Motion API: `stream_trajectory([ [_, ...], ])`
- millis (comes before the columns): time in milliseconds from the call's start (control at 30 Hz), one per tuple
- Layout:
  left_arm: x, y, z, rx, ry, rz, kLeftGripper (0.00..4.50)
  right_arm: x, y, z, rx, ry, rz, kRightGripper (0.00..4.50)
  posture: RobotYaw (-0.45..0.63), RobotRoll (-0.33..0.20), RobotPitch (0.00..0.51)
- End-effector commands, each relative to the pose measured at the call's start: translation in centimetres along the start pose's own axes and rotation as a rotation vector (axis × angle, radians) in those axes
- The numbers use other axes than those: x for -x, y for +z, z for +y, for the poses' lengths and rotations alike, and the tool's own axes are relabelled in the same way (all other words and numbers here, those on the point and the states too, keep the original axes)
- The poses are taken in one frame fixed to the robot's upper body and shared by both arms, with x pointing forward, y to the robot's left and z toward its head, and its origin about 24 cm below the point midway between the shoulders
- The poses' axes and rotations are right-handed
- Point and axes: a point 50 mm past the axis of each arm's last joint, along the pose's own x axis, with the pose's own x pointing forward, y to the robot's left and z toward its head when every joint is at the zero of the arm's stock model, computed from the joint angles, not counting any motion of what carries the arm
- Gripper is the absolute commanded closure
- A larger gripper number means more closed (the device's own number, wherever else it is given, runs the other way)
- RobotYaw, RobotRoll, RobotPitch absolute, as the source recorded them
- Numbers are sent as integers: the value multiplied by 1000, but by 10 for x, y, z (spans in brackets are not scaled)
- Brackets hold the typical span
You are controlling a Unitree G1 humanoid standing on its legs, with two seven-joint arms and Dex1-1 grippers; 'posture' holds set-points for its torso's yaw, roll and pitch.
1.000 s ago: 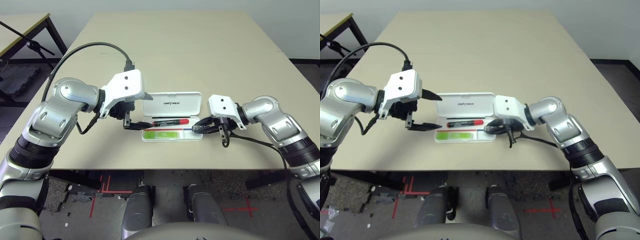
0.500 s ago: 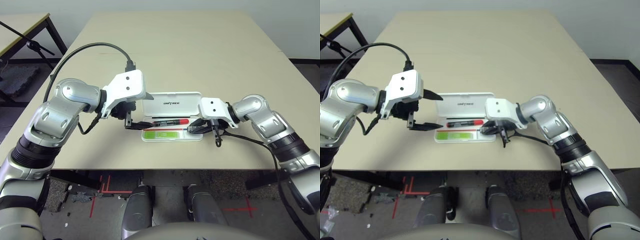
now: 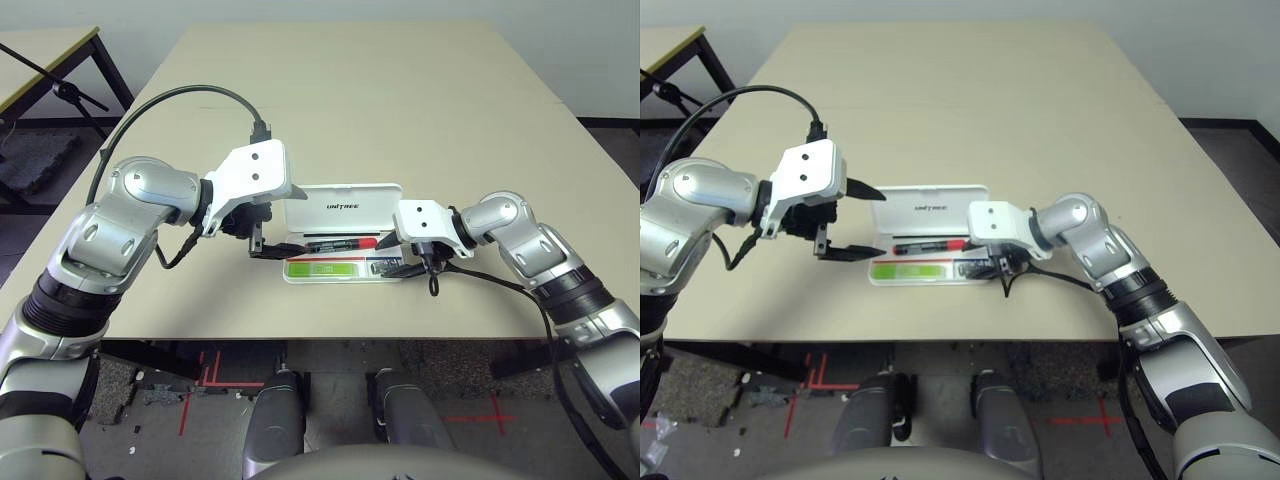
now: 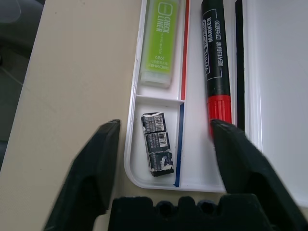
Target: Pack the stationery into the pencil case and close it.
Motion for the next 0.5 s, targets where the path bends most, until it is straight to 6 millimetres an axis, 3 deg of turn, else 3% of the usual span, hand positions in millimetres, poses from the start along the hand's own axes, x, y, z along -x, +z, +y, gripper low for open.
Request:
stream_trajectory([
  [33, -2, -3, -1, 2, -11, 13, 0, 15, 7, -6, -23, -38, -43, 27, -45, 0, 83],
  [167, -1, -5, -1, 11, -12, 20, 0, 41, 12, -3, -152, -39, -123, 27, -46, 0, 84],
  [500, 3, -13, -1, 36, -7, 43, 0, 122, -8, 22, -436, -147, -229, 27, -57, 0, 85],
])
